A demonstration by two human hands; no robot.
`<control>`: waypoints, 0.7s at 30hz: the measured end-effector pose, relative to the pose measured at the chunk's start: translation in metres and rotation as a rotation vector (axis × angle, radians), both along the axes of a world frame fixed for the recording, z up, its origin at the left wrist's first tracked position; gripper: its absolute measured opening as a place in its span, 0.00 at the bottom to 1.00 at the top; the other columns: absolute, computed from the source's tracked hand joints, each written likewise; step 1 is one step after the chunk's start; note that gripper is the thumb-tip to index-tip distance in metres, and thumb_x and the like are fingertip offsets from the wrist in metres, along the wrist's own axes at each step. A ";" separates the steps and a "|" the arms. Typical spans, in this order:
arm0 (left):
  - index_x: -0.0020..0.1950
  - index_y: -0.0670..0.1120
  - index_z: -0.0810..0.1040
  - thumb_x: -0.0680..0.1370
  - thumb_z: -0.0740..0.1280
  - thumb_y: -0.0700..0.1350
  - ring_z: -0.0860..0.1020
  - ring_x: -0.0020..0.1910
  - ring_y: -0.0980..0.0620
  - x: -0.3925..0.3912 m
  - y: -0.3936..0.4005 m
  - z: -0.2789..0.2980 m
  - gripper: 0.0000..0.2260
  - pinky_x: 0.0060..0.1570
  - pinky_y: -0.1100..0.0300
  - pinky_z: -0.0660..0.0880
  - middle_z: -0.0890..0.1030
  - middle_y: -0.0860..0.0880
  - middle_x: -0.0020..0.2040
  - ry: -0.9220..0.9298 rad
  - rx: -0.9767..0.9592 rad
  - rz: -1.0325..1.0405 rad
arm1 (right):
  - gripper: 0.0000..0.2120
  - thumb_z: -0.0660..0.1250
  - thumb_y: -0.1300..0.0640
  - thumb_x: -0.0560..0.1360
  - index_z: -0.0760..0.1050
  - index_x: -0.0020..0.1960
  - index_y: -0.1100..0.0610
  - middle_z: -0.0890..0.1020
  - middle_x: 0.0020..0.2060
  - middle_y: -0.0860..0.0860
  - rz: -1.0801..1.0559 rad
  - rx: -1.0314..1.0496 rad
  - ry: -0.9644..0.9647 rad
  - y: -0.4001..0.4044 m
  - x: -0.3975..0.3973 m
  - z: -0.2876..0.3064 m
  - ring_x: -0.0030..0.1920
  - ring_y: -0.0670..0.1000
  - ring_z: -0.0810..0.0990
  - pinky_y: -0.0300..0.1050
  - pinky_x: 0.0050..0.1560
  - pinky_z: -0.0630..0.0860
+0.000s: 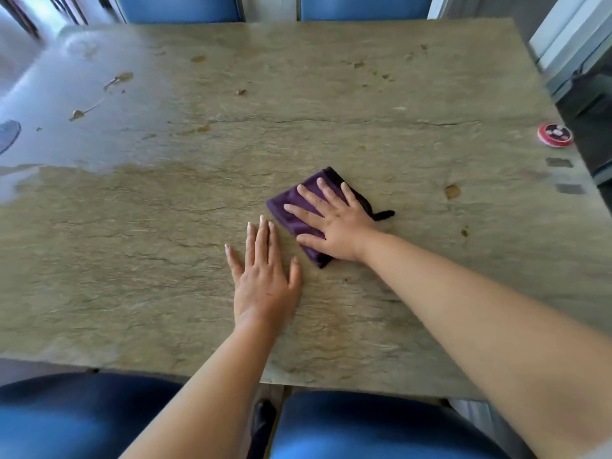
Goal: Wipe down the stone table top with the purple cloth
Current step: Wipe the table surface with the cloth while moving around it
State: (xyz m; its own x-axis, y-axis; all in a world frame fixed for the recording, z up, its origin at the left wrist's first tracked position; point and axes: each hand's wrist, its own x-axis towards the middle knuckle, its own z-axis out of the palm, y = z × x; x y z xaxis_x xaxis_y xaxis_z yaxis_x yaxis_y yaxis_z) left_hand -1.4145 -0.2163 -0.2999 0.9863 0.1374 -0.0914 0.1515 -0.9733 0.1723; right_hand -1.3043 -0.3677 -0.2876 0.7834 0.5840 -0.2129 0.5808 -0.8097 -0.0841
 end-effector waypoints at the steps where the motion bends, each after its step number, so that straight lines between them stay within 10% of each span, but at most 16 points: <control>1: 0.79 0.46 0.41 0.77 0.40 0.60 0.35 0.77 0.53 0.000 0.000 0.000 0.34 0.74 0.41 0.36 0.39 0.52 0.79 0.007 0.005 -0.005 | 0.32 0.38 0.28 0.71 0.38 0.74 0.34 0.39 0.77 0.42 0.089 -0.002 0.001 -0.018 0.003 0.002 0.76 0.52 0.35 0.59 0.74 0.35; 9: 0.79 0.47 0.40 0.77 0.39 0.59 0.35 0.77 0.53 0.002 -0.001 0.000 0.32 0.74 0.40 0.36 0.37 0.53 0.79 0.010 0.020 -0.025 | 0.33 0.43 0.30 0.75 0.40 0.76 0.39 0.39 0.77 0.48 -0.655 -0.007 0.004 -0.013 0.015 -0.003 0.76 0.57 0.35 0.63 0.72 0.35; 18: 0.79 0.47 0.44 0.80 0.45 0.54 0.38 0.78 0.51 0.001 -0.001 0.001 0.29 0.73 0.38 0.38 0.42 0.51 0.80 0.017 -0.001 -0.028 | 0.32 0.45 0.31 0.75 0.45 0.76 0.37 0.46 0.78 0.45 0.076 0.057 -0.062 -0.091 -0.125 -0.004 0.78 0.54 0.42 0.59 0.75 0.40; 21: 0.79 0.47 0.49 0.82 0.46 0.51 0.40 0.78 0.52 -0.005 -0.012 0.004 0.26 0.74 0.39 0.39 0.46 0.51 0.80 -0.017 -0.054 -0.040 | 0.32 0.42 0.29 0.73 0.43 0.75 0.35 0.45 0.77 0.43 -0.200 0.030 -0.056 -0.116 -0.113 -0.003 0.77 0.52 0.41 0.62 0.75 0.45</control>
